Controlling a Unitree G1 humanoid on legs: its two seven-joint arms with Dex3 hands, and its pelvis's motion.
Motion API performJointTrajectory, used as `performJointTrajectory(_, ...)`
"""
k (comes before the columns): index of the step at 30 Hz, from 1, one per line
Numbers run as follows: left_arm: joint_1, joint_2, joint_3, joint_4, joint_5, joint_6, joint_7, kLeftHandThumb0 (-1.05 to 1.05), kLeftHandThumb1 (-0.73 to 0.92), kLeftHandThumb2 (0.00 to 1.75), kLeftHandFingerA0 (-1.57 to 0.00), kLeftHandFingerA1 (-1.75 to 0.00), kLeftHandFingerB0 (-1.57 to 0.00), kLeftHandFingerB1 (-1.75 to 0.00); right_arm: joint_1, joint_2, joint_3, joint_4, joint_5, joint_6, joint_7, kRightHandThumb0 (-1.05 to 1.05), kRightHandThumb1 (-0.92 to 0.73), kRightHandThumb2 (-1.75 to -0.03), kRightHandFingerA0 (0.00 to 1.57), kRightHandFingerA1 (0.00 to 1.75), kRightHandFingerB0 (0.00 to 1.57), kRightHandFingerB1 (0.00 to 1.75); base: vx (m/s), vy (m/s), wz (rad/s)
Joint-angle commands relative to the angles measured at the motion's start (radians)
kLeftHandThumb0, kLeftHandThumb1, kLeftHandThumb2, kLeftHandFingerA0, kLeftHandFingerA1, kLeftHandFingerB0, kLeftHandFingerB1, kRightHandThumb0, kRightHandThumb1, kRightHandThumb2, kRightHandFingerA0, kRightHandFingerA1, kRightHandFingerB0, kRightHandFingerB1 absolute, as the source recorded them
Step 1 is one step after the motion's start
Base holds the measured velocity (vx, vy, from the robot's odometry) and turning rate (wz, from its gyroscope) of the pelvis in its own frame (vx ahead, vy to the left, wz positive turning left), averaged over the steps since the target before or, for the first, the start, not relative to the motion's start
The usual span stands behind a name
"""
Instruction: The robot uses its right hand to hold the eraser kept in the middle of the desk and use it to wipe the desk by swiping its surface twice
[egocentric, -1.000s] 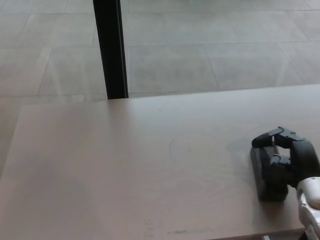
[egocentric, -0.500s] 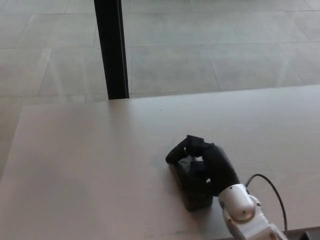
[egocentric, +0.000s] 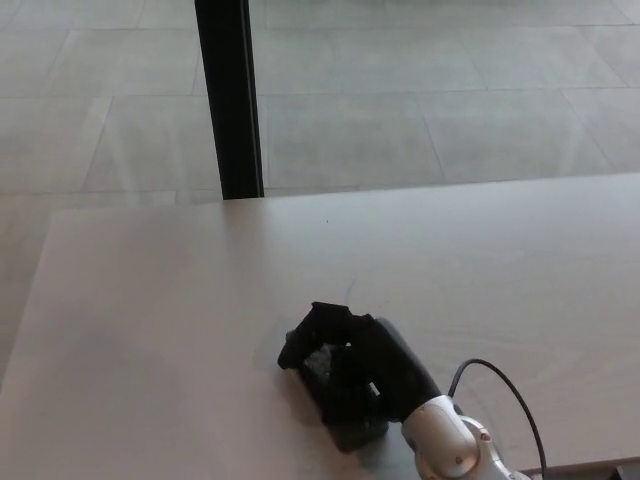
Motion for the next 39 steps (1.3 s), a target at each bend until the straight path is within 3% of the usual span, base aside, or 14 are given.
performJointTrajectory(1,0.005,0.017,0.006,0.005,-0.009,0.003,0.006,-0.43,0.40,0.83,-0.80,-0.81,-0.68,-0.72,0.014,-0.116,-0.058,0.052,-0.038,0.086,0.017,-0.39,-0.72,-0.86,0.90,1.75,0.75,1.40,0.00,0.000,0.00)
performJointTrajectory(8,0.012,0.012,0.015,0.004,-0.015,0.009,0.002,-0.42,0.40,0.84,-0.79,-0.81,-0.65,-0.71,-0.062,-0.232,-0.177,0.151,-0.024,0.059,-0.008,-0.37,-0.66,-0.89,0.96,1.75,0.83,1.43,0.00,0.000,0.00)
performJointTrajectory(11,0.009,0.017,0.017,0.019,-0.016,0.009,-0.006,-0.36,0.57,0.56,-0.78,-0.72,-0.71,-0.62,-0.089,-0.265,-0.237,0.212,0.003,0.051,-0.021,-0.37,-0.65,-0.87,0.94,1.75,0.80,1.51,0.00,0.000,0.00)
performJointTrajectory(17,0.026,0.010,0.019,-0.013,-0.019,0.018,0.002,-0.43,0.41,0.84,-0.79,-0.81,-0.64,-0.70,-0.084,-0.298,-0.352,0.269,0.054,0.040,-0.032,-0.36,-0.62,-0.90,0.98,1.75,0.76,1.70,0.00,0.000,0.00)
performJointTrajectory(18,0.014,0.015,0.025,0.017,-0.025,0.018,-0.005,-0.38,0.56,0.56,-0.79,-0.72,-0.71,-0.62,-0.077,-0.304,-0.374,0.287,0.065,0.016,-0.030,-0.35,-0.60,-0.94,0.97,1.75,0.76,1.70,0.00,0.000,0.00)
performJointTrajectory(19,0.014,0.016,0.030,0.022,-0.029,0.013,-0.012,-0.42,0.40,0.83,-0.79,-0.81,-0.65,-0.71,-0.074,-0.306,-0.395,0.286,0.077,0.049,-0.025,-0.36,-0.61,-0.92,0.97,1.75,0.72,1.74,0.00,0.000,0.00)
performJointTrajectory(21,0.013,0.021,0.022,0.030,-0.016,0.008,-0.012,-0.38,0.56,0.56,-0.79,-0.72,-0.72,-0.62,-0.061,-0.317,-0.418,0.292,0.075,0.049,-0.033,-0.33,-0.58,-0.96,0.97,1.75,0.74,1.50,0.00,0.000,0.00)
performJointTrajectory(25,0.022,0.023,0.026,0.029,-0.019,-0.001,-0.016,-0.40,0.56,0.56,-0.78,-0.71,-0.71,-0.62,-0.045,-0.319,-0.455,0.285,0.097,0.070,-0.010,-0.32,-0.61,-0.98,0.95,1.75,0.75,1.54,0.00,0.000,0.00)
performJointTrajectory(26,0.030,0.020,0.028,0.014,-0.023,0.000,-0.020,-0.43,0.41,0.84,-0.79,-0.80,-0.65,-0.70,-0.024,-0.329,-0.476,0.289,0.107,0.059,-0.013,-0.31,-0.59,-1.01,0.96,1.75,0.78,1.58,0.00,0.000,0.00)
performJointTrajectory(29,0.028,0.014,0.028,0.020,-0.019,0.002,-0.009,-0.38,0.56,0.56,-0.78,-0.73,-0.72,-0.63,0.019,-0.338,-0.503,0.273,0.122,0.075,-0.004,-0.32,-0.56,-1.08,1.02,1.75,0.84,1.51,0.00,0.000,0.00)
performJointTrajectory(30,0.023,0.015,0.031,0.031,-0.021,0.001,-0.010,-0.42,0.40,0.82,-0.80,-0.81,-0.67,-0.71,0.029,-0.342,-0.508,0.276,0.128,0.065,0.010,-0.32,-0.58,-1.03,1.00,1.75,0.82,1.52,0.00,0.000,0.00)
performJointTrajectory(33,0.024,0.016,0.037,0.040,-0.025,-0.012,-0.017,-0.46,0.40,0.83,-0.80,-0.81,-0.65,-0.70,0.049,-0.344,-0.520,0.280,0.136,0.042,0.015,-0.29,-0.55,-0.99,1.20,1.75,0.76,1.43,0.00,0.000,0.00)
performJointTrajectory(35,0.028,0.013,0.042,0.030,-0.030,-0.010,-0.021,-0.41,0.55,0.56,-0.79,-0.74,-0.71,-0.63,0.058,-0.348,-0.515,0.272,0.126,0.039,0.001,-0.31,-0.55,-1.03,1.01,1.75,0.83,1.50,0.00,0.000,0.00)
performJointTrajectory(39,0.028,0.013,0.037,0.032,-0.021,-0.013,-0.017,-0.44,0.40,0.83,-0.79,-0.81,-0.66,-0.71,0.059,-0.345,-0.519,0.263,0.141,0.049,0.011,-0.33,-0.58,-0.99,1.00,1.75,0.80,1.52,0.00,0.000,0.00)
